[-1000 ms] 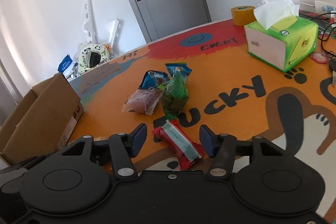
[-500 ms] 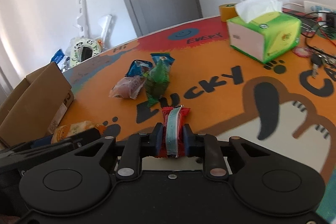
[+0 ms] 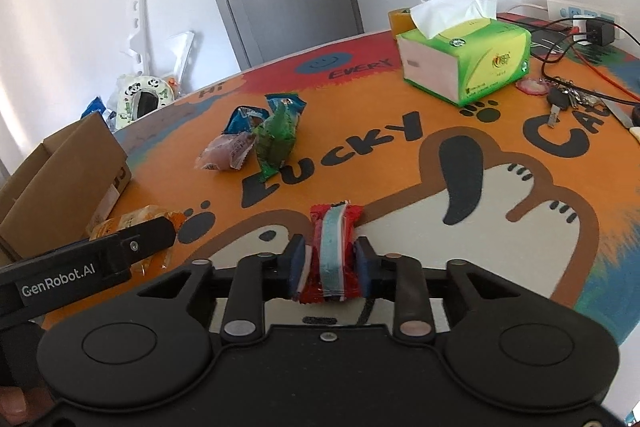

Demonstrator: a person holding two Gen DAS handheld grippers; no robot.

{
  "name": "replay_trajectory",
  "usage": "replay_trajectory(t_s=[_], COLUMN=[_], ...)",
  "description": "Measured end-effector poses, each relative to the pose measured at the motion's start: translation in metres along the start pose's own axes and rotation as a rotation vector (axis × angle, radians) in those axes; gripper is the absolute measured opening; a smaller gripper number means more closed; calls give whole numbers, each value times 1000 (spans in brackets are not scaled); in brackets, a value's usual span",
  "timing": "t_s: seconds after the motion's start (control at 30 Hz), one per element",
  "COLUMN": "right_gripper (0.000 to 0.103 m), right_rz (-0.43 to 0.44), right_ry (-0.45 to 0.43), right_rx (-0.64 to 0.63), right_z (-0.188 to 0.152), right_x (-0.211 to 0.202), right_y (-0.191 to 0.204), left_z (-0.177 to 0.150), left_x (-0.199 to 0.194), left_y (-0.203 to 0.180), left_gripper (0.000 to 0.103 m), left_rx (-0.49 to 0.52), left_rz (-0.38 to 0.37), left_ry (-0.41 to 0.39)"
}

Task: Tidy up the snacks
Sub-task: 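Carry the cake package and red bar over the cardboard box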

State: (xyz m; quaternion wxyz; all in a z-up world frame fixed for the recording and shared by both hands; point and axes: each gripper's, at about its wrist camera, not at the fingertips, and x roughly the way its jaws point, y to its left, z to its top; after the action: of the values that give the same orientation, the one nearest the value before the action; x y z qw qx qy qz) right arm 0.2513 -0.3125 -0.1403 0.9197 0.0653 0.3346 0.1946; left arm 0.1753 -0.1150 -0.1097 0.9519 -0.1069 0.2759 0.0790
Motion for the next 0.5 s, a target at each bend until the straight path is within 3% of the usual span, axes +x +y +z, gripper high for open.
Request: replay_trajectory(t_s=[0.2, 0.3, 0.5], right_gripper=[36, 22, 21], right_rz=[-33, -53, -41], right_ry=[-5, -2, -36], right_rx=[-47, -48, -18], right_z=[1, 1, 5], right_x=[7, 5, -12], right_y=[9, 9, 11], left_z=[0, 1, 8], left_x=[-1, -2, -11], left_y=[2, 4, 6], left_gripper=[81, 81, 81], left_rx=[-9, -15, -9], left_rz=[-5, -10, -28], left_ry=[-3, -7, -35])
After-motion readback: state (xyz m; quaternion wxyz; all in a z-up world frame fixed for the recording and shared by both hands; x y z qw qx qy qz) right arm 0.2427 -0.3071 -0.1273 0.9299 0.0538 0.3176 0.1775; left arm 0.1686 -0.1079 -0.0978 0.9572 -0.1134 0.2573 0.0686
